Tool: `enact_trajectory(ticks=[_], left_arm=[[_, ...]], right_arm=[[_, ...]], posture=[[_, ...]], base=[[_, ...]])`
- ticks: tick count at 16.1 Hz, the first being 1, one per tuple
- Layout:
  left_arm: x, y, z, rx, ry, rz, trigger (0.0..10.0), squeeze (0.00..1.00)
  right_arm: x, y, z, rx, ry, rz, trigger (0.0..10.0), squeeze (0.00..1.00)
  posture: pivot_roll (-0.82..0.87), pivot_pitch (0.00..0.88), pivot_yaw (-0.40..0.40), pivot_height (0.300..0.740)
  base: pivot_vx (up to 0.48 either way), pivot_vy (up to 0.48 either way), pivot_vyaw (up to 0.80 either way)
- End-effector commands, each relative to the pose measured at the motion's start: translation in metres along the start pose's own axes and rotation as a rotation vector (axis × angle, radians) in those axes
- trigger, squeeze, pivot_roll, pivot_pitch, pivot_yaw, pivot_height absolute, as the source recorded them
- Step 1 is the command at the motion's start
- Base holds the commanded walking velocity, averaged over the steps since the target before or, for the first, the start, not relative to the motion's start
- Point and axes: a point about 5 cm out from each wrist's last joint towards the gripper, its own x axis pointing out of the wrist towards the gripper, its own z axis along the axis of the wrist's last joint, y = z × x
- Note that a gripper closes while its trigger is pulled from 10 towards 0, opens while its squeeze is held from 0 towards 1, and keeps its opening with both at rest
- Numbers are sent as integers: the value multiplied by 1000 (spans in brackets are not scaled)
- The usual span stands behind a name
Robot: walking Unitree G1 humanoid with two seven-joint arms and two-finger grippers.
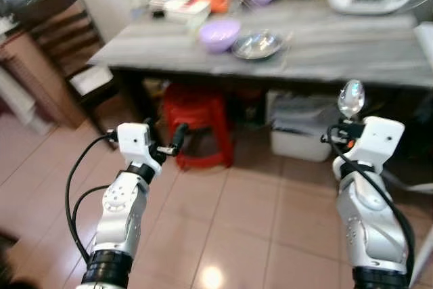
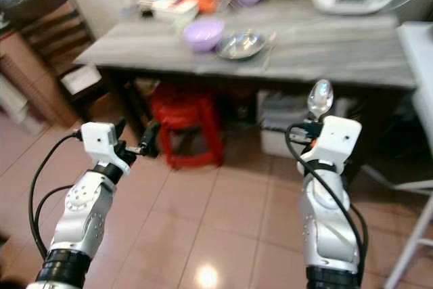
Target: Setting the table
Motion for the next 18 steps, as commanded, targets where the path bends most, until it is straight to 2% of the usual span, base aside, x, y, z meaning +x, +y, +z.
enact_trajectory(ticks=[1, 11, 18], left_arm=[[-2, 11, 6, 20, -12, 24, 10000, 0], [-1, 7, 4, 11, -9, 15, 10000, 0], [-1, 4, 4, 6, -8, 6, 10000, 0]], right_arm=[[1, 7, 4, 21, -16, 19, 10000, 0], [1, 7, 4, 25, -17, 18, 10000, 0], [1, 8, 4, 13, -19, 22, 10000, 0]], posture=[[-145, 56, 103, 740], [-147, 55, 106, 740], [-147, 55, 106, 740]], base=[[349, 0, -531], [341, 0, 0], [480, 0, 0]])
